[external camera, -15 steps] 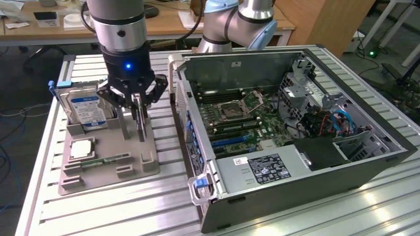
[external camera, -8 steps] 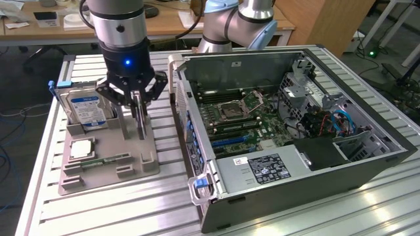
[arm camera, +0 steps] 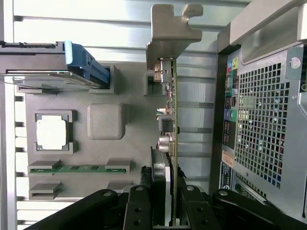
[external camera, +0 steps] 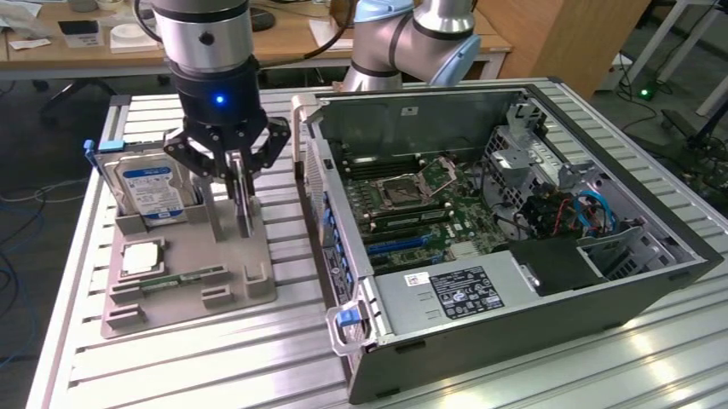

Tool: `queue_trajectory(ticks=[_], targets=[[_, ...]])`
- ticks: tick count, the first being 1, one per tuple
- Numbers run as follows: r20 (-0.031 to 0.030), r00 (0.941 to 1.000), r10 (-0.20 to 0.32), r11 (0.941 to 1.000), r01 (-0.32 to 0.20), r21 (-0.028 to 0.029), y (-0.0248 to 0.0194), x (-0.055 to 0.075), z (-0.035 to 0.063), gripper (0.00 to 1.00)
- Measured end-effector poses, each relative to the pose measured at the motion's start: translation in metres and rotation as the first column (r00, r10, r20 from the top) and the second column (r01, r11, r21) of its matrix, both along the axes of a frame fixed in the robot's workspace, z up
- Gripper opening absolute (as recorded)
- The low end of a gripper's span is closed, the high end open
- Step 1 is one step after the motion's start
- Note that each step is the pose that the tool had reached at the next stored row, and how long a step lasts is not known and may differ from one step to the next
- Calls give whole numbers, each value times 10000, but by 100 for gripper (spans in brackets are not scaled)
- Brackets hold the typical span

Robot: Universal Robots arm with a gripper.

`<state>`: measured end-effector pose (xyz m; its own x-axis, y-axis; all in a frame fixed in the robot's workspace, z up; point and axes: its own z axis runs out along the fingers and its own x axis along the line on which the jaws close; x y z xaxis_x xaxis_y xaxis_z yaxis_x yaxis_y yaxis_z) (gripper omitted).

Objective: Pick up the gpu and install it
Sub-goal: 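Pick up the gpu and move the gpu toward the slot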

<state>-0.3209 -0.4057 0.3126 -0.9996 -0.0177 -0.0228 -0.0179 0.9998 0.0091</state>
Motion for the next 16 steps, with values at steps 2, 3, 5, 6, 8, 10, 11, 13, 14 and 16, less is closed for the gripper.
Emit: queue_trajectory(ticks=[2,3,5,6,8,10,11,13,14,16], targets=[[0,10000,0,10000,0,3,0,0,23,28],[0,10000,0,10000,0,3,0,0,35,28],[-1,10000,0,10000,0,5,-1,0,57,28],[-1,10000,0,10000,0,7,-2,0,66,28],[-1,10000,0,10000,0,10,-3,0,88,28],[0,10000,1,10000,-1,18,-5,0,113,28],[0,10000,0,10000,0,24,-6,0,127,28],[-1,10000,0,10000,0,37,-8,0,154,28],[0,10000,0,10000,0,43,-9,0,165,28],[0,10000,-1,10000,1,49,-10,0,185,28]])
